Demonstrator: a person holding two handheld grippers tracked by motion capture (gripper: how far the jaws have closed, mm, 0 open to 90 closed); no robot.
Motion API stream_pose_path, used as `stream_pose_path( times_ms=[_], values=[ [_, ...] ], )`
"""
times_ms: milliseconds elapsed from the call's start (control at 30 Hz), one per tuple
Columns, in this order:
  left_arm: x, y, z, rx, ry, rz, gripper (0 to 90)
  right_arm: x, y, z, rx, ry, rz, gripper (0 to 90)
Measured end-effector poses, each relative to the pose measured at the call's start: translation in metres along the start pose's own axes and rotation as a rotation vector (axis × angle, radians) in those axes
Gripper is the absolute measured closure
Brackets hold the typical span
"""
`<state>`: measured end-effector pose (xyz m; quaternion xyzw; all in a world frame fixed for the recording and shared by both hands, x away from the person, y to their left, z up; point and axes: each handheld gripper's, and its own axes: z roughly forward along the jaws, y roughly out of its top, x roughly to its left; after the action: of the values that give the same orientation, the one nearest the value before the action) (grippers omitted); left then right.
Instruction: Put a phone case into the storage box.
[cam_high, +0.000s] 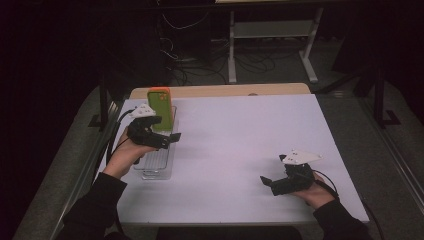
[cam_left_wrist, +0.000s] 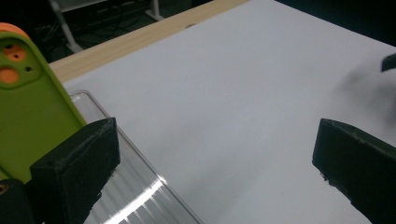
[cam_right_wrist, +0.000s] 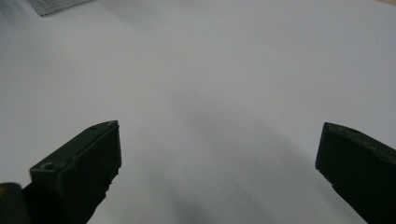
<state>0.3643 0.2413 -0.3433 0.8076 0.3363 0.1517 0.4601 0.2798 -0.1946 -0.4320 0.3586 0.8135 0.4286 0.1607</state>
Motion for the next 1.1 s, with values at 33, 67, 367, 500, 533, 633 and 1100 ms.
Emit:
stream_pose_path(
  times_ms=[33, 67, 367, 500, 533, 633, 1100],
  values=[
    [-0.003, -0.003, -0.001, -0.002, -0.008, 0.009, 0.2, 0.000, 0.000, 0.000, -0.003, -0.003, -0.004, 0.0],
    [-0.004, -0.004, -0.002, -0.004, -0.013, 0.007, 0.2, 0.000, 0.000, -0.001, 0.000, -0.001, 0.001, 0.0],
    [-0.021, -0.029, -0.002, -0.007, -0.050, 0.045, 0.2, 0.000, 0.002, -0.003, -0.002, 0.011, 0.007, 0.0],
    [-0.027, -0.039, -0.002, -0.004, -0.057, 0.067, 0.2, 0.000, 0.003, -0.004, -0.011, 0.015, 0.002, 0.0],
    [-0.028, -0.041, -0.002, 0.002, -0.056, 0.074, 0.2, 0.000, 0.003, -0.004, -0.010, 0.015, 0.001, 0.0],
    [-0.031, -0.049, -0.003, 0.003, -0.067, 0.073, 0.2, 0.000, 0.003, -0.005, -0.015, 0.015, -0.003, 0.0],
    [-0.031, -0.075, -0.008, 0.018, -0.084, 0.060, 0.2, 0.000, 0.009, -0.011, -0.046, 0.029, -0.016, 0.0]
  ],
)
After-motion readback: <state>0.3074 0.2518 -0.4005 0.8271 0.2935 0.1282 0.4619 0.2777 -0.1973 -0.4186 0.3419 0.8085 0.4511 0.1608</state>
